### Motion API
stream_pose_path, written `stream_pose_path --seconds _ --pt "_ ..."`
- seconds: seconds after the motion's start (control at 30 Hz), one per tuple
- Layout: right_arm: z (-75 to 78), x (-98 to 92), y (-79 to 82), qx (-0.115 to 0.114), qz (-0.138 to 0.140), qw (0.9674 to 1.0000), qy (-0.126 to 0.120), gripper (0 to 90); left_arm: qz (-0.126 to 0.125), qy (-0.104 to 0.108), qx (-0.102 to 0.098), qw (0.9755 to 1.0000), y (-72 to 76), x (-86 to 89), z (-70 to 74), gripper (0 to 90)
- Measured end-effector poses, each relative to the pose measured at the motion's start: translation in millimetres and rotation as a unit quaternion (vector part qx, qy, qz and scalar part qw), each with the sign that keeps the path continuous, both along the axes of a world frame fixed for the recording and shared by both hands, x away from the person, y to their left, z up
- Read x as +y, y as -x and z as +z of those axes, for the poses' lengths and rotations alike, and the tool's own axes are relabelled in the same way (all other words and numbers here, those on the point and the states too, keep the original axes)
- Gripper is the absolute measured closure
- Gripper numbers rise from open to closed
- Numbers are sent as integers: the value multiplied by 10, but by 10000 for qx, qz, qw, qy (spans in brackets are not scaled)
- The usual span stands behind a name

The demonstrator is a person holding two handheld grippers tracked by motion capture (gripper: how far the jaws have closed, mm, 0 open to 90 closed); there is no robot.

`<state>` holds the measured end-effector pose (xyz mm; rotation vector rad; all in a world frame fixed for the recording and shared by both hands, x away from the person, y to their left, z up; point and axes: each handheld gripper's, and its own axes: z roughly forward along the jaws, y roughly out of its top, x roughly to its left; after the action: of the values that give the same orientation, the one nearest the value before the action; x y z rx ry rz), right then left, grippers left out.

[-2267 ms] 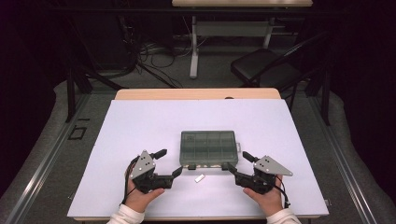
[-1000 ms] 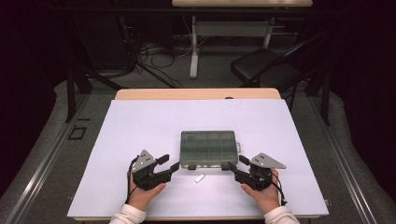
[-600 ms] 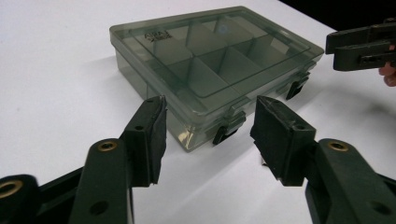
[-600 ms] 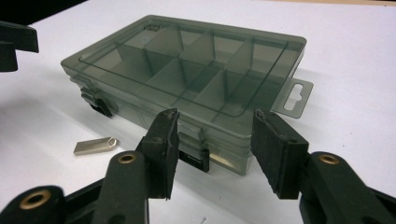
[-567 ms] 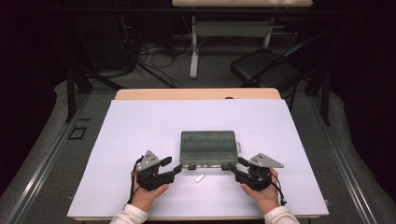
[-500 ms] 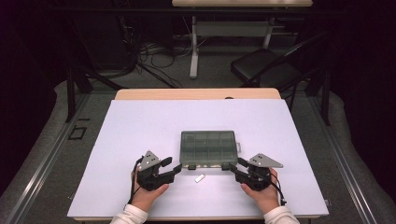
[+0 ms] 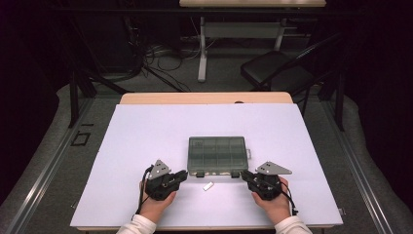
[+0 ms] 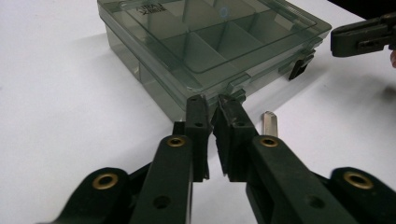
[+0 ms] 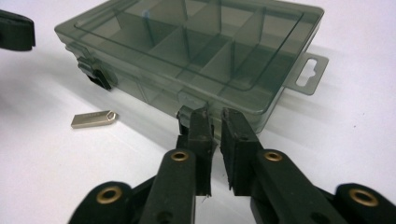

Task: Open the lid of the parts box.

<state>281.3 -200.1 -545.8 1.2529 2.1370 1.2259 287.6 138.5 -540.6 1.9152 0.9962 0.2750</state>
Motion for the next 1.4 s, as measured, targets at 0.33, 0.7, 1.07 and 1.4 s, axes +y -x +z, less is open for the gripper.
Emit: stream_pose_path --seconds 0.33,0.7,1.07,1.4 --pt "-70 27 -56 142 -12 9999 64 900 31 49 118 9999 -16 8 -11 900" --pt "-92 66 -75 177 52 9998 107 900 1 -39 122 9999 -17 -21 -25 900" --pt "-63 53 -72 61 48 10000 -35 900 -26 -77 111 9999 -23 -44 -36 900" --pt "19 60 -69 -253 -31 9993 -271 900 93 -144 115 9998 -87 -114 -39 900"
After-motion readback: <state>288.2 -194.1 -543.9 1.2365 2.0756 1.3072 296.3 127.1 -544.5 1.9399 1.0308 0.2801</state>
